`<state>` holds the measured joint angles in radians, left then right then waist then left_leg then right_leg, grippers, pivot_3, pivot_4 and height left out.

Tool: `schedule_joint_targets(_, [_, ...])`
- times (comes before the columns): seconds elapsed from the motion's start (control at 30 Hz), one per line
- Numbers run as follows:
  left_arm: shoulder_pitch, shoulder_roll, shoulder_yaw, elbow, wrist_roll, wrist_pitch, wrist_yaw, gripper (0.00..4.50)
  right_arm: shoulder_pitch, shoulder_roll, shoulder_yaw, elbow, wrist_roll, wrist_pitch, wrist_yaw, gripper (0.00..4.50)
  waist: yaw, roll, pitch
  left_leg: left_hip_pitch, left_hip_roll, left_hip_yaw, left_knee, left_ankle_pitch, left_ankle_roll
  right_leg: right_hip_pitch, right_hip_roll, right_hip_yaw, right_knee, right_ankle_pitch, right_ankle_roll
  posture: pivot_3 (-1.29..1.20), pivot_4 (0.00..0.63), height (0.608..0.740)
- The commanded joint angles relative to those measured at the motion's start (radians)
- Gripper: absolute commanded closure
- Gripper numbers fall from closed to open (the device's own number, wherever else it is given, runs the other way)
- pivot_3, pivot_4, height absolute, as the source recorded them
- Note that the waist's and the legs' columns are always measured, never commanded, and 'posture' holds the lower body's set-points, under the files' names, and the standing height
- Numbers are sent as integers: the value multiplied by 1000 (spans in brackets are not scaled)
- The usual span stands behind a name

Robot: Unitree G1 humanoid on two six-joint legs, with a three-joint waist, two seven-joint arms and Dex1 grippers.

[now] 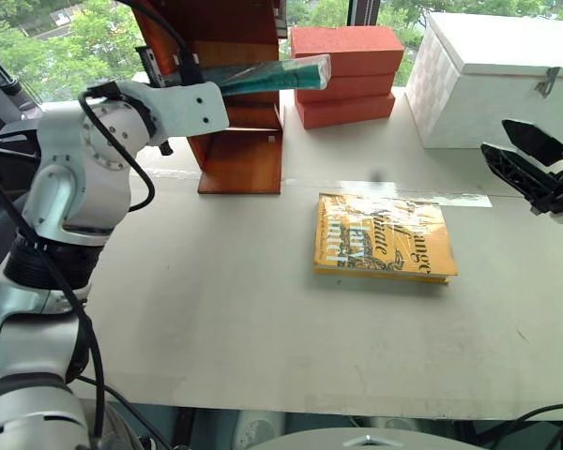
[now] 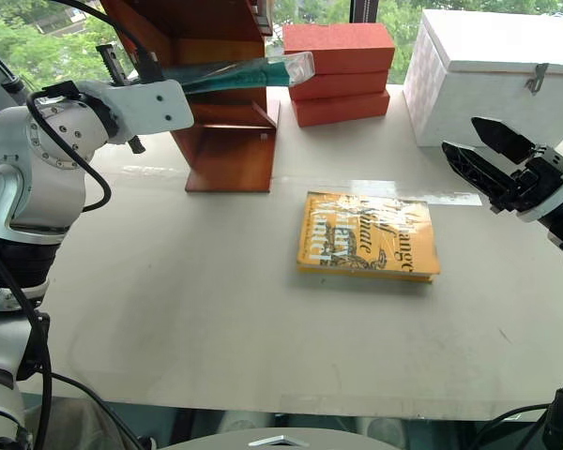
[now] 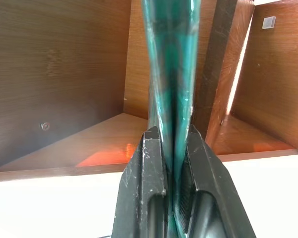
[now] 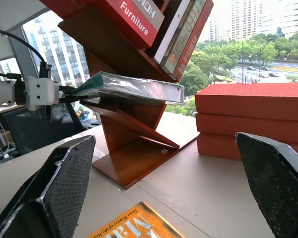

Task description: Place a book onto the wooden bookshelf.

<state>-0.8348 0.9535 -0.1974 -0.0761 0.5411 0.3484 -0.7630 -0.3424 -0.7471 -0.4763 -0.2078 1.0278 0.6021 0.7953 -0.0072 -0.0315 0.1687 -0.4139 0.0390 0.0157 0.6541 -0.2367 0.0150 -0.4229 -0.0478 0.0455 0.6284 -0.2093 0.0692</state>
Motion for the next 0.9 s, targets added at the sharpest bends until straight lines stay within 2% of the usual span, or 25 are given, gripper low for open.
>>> schedule_joint_targets(0.03, [28, 23, 54, -57, 20, 58, -17, 2487, -19, 6, -8, 7, -11, -28, 19, 0, -5, 0, 0, 0, 0, 0, 0, 0, 0, 0, 0, 0, 0, 0, 0, 0, 150, 740])
schedule_joint_targets(0.17, [65, 25, 90, -108, 26, 106, -14, 549, -30, 17, 4, 20, -24, -32, 31, 0, -7, 0, 0, 0, 0, 0, 0, 0, 0, 0, 0, 0, 2, 0, 0, 0, 150, 740])
schedule_joint_targets(0.2, [80, 27, 105, -121, 28, 118, -7, 172, -31, 18, 6, 23, -29, -32, 36, 0, -7, 0, 0, 0, 0, 0, 0, 0, 0, 0, 0, 0, 2, 0, 0, 0, 150, 740])
schedule_joint_targets(0.23, [95, 30, 121, -136, 28, 128, -1, 36, -31, 19, 6, 26, -32, -33, 40, 0, -7, 0, 0, 0, 0, 0, 0, 0, 0, 0, 0, 0, 2, 0, 0, 0, 150, 740])
schedule_joint_targets(0.47, [176, 3, 228, -258, 15, 170, 66, 36, -23, 18, -1, 50, -47, -41, 60, 0, -5, 0, 0, 0, 0, -1, 1, 0, 0, 0, 0, 0, 3, 0, 0, 0, 150, 740])
schedule_joint_targets(0.63, [294, -106, 307, -397, -38, 188, 127, 36, 28, 23, -32, 29, -48, -49, 60, 0, -3, 0, 0, 1, 0, -1, 2, 0, 0, 0, 0, 0, 4, 0, 0, 0, 150, 740])
schedule_joint_targets(0.67, [330, -141, 315, -427, -62, 187, 132, 36, 52, 21, -38, 20, -54, -54, 63, 0, -2, 0, 0, 1, 0, -1, 2, 0, 0, 0, 0, 0, 4, 0, 0, 0, 150, 740])
schedule_joint_targets(0.77, [446, -330, 338, -508, -218, 229, 137, 36, 151, 24, -41, -17, -111, -93, 66, 0, 2, 2, -2, 0, 0, -1, 2, 0, 0, 0, -1, 0, 4, 0, 0, 0, 150, 740])
schedule_joint_targets(0.83, [518, -502, 349, -580, -362, 344, 124, 36, 234, 34, -26, -39, -200, -150, 51, 0, 2, 2, -1, 0, 0, -1, 5, 0, 0, 0, -1, 0, 6, 0, 0, 0, 150, 740])
schedule_joint_targets(0.9, [649, -599, 352, -625, -513, 353, 72, 36, 345, 46, -1, -46, -313, -240, 67, 0, 0, 1, -2, 0, 0, -2, 9, 0, 0, 0, -1, 0, 8, 0, 0, 0, 150, 740])
